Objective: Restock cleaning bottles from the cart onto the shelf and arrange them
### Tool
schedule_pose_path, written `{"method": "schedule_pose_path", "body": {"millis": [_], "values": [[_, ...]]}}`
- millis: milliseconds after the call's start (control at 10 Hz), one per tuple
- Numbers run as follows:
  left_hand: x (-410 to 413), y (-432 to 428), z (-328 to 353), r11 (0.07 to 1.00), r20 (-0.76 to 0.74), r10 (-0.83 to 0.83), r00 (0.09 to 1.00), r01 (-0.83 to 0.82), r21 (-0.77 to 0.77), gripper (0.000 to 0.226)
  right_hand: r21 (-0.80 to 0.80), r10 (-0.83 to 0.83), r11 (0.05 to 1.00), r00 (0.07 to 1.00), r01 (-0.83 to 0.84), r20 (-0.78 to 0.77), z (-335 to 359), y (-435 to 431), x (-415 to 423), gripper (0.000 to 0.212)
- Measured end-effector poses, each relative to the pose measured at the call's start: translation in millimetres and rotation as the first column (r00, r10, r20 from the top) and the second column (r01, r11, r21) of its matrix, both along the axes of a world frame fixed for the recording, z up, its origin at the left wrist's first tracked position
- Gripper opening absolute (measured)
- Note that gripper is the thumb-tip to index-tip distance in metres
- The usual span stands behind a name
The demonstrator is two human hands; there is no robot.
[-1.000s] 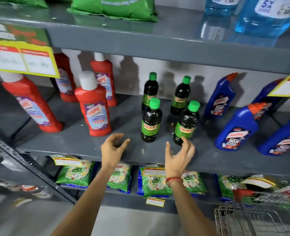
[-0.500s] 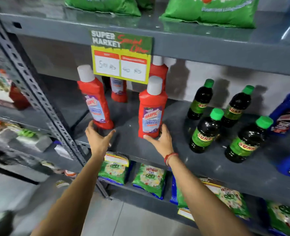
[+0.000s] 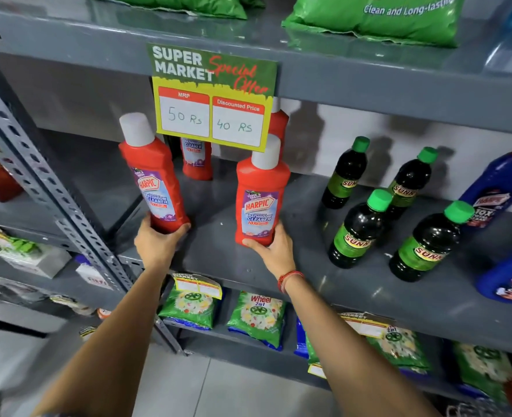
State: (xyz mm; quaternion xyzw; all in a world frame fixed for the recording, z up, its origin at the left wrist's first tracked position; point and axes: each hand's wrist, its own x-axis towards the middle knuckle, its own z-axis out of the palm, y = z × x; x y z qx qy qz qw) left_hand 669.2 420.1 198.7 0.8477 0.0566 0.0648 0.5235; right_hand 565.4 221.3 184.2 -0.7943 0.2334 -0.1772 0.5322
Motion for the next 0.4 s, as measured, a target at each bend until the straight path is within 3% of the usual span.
{"method": "schedule_pose_path", "body": {"millis": [400], "values": [[-5.1, -0.9, 4.2, 1.0, 0.008, -0.009, 1.0, 0.009, -0.024, 0.072, -0.053, -0.056, 0.997, 0.998, 0.056, 0.007, -2.7, 11.4, 3.2, 0.07]]}}
